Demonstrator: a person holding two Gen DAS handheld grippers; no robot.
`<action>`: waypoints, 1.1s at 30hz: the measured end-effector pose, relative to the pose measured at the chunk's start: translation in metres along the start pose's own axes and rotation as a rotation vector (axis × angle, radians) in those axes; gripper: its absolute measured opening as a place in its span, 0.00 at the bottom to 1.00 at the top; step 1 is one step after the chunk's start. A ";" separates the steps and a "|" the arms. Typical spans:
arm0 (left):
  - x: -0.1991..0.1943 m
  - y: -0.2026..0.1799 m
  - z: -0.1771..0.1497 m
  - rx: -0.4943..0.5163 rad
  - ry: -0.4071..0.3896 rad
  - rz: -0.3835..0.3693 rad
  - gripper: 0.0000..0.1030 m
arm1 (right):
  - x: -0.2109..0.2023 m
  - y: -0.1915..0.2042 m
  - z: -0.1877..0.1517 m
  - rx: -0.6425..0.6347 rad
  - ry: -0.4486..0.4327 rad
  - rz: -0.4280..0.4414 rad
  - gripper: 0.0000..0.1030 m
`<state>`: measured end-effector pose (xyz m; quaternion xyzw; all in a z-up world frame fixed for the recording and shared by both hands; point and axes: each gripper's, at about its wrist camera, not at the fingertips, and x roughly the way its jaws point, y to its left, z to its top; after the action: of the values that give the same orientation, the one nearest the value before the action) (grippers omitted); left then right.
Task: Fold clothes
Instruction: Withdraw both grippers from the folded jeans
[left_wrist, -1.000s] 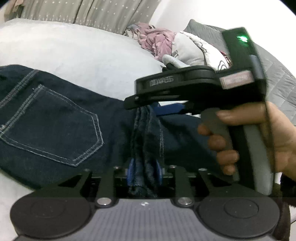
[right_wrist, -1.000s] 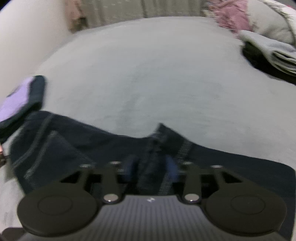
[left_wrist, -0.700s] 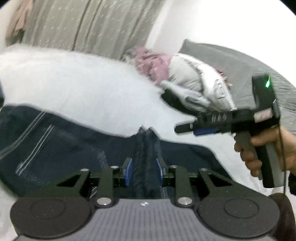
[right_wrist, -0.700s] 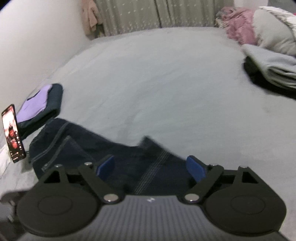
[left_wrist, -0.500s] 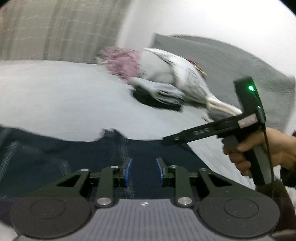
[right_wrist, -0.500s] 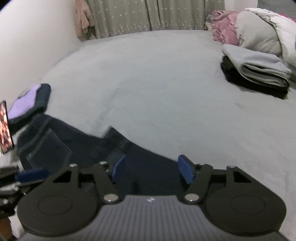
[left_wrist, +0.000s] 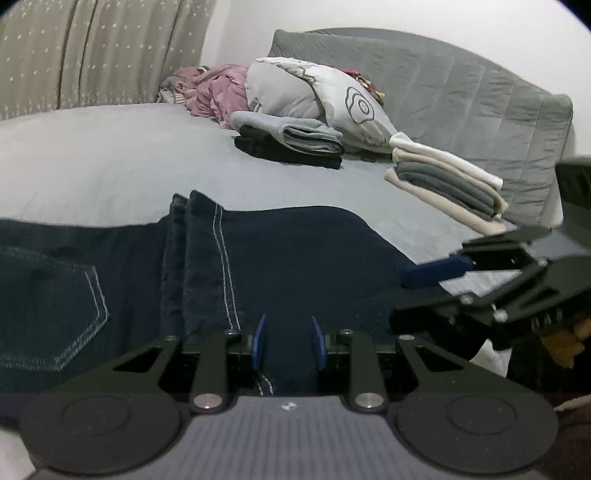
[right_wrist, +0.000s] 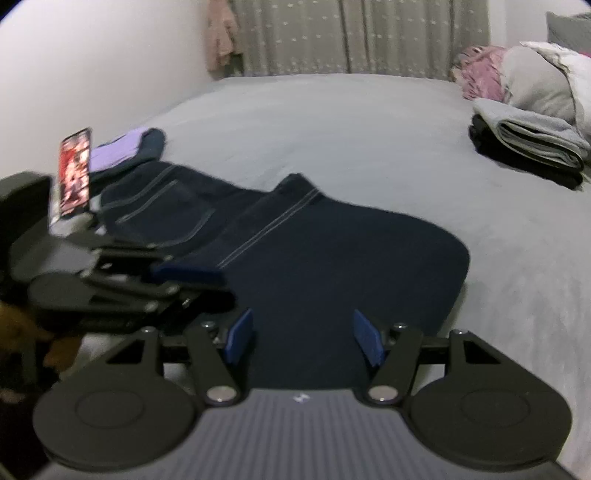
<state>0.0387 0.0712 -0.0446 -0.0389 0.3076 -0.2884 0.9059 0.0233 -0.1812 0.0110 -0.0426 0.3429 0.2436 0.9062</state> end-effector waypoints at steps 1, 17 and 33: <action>0.000 0.001 -0.001 -0.002 0.000 0.000 0.23 | -0.001 0.002 -0.003 -0.013 -0.002 -0.003 0.64; -0.066 0.041 -0.003 -0.214 -0.178 0.320 0.52 | 0.004 -0.008 -0.017 0.048 -0.021 0.019 0.88; -0.104 0.117 -0.019 -0.722 -0.329 0.841 0.72 | 0.019 0.024 0.003 -0.010 -0.020 0.019 0.98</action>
<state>0.0189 0.2277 -0.0333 -0.2643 0.2306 0.2295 0.9079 0.0264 -0.1518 0.0028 -0.0413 0.3329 0.2545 0.9070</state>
